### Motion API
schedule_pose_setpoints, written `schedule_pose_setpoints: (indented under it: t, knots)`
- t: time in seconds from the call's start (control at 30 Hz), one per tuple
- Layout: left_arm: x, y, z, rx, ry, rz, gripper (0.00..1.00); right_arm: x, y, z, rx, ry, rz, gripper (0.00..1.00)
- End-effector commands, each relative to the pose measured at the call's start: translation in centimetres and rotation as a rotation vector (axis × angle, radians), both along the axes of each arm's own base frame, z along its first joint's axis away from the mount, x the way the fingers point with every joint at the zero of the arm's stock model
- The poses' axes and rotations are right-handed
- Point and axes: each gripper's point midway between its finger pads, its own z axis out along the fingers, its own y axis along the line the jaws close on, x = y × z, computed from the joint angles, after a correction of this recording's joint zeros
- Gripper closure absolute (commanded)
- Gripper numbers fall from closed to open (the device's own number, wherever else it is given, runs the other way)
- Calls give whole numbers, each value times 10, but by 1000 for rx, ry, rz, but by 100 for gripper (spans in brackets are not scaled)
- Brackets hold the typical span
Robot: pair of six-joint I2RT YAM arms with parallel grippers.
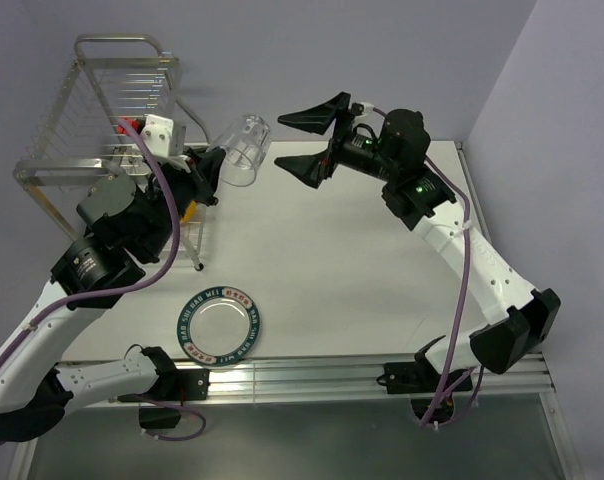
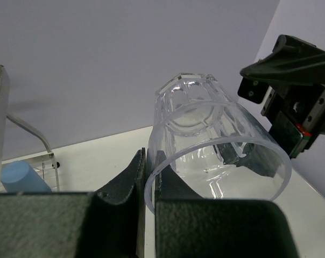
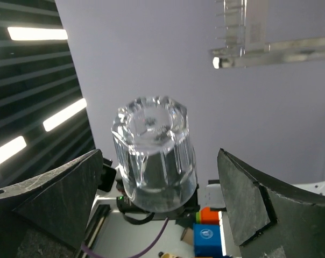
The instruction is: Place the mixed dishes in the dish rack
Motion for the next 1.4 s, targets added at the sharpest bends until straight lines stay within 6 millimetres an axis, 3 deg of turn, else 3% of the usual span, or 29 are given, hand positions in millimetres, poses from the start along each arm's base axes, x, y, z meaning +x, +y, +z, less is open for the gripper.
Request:
schedule_pose_setpoints:
  t: [0.0, 0.43, 0.97, 1.07, 1.13, 1.17, 1.2, 1.23, 1.33, 1.37]
  knots:
    - [-17, 13, 43, -130, -83, -22, 100, -5, -1, 37, 5, -145, -18, 6]
    - [-18, 13, 42, -163, -73, -24, 100, -12, 25, 35, -37, -179, 15, 7]
    - [-18, 8, 31, -162, -49, -41, 100, -23, 51, 54, -2, -217, 67, 11]
    - [-18, 8, 31, -159, -50, -42, 100, -26, 54, 53, -4, -218, 73, 19]
    - [-18, 10, 32, -155, -52, -40, 100, -26, 54, 52, -2, -223, 69, 38]
    - [-19, 11, 34, -160, -53, -39, 100, -26, 54, 54, -1, -228, 65, 64]
    - [-19, 11, 32, -157, -45, -36, 100, -24, 55, 50, -16, -236, 62, 80]
    - [-19, 14, 31, -161, -36, -23, 93, -24, 54, 54, -16, -253, 59, 97]
    - [-22, 30, 32, -213, -4, 32, 54, -18, 56, 55, -58, -295, 35, 100]
    - [-23, 35, 32, -224, -1, 45, 11, -16, 57, 56, -69, -310, 24, 100]
